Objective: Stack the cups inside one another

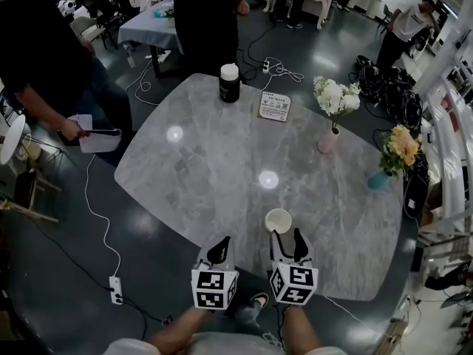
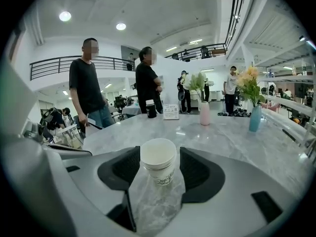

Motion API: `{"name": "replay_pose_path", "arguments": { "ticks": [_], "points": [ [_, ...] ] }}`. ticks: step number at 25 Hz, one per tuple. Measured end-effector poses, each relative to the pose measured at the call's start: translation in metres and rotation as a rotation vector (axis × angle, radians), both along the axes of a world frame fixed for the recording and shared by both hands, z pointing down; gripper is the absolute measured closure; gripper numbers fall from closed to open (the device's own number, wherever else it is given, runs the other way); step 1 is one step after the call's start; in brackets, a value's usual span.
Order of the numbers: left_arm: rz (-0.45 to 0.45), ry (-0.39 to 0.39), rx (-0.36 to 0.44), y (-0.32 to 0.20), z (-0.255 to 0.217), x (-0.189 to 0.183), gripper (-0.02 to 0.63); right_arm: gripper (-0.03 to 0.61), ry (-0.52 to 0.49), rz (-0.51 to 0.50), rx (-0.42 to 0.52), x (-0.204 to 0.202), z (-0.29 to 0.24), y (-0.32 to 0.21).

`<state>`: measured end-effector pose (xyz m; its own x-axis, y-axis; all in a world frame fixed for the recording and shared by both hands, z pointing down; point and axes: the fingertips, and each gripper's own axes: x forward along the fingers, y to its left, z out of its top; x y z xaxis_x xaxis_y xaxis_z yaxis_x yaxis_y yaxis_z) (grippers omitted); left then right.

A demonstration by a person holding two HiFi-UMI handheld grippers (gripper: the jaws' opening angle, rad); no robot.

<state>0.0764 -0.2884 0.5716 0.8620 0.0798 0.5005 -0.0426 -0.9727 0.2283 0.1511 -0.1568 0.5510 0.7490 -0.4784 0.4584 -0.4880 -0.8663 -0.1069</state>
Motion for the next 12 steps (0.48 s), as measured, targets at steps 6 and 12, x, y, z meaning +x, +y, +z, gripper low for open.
{"name": "replay_pose_path", "arguments": {
  "ticks": [6, 12],
  "points": [
    [-0.002, 0.018, 0.000, 0.006, -0.008, 0.000, 0.617, 0.385, 0.040, 0.012, 0.024, 0.000, -0.017, 0.009],
    [0.006, 0.039, 0.002, 0.014, -0.019, 0.002, 0.617, 0.491, 0.063, 0.034, 0.027, 0.001, -0.031, 0.021]
  ]
}}
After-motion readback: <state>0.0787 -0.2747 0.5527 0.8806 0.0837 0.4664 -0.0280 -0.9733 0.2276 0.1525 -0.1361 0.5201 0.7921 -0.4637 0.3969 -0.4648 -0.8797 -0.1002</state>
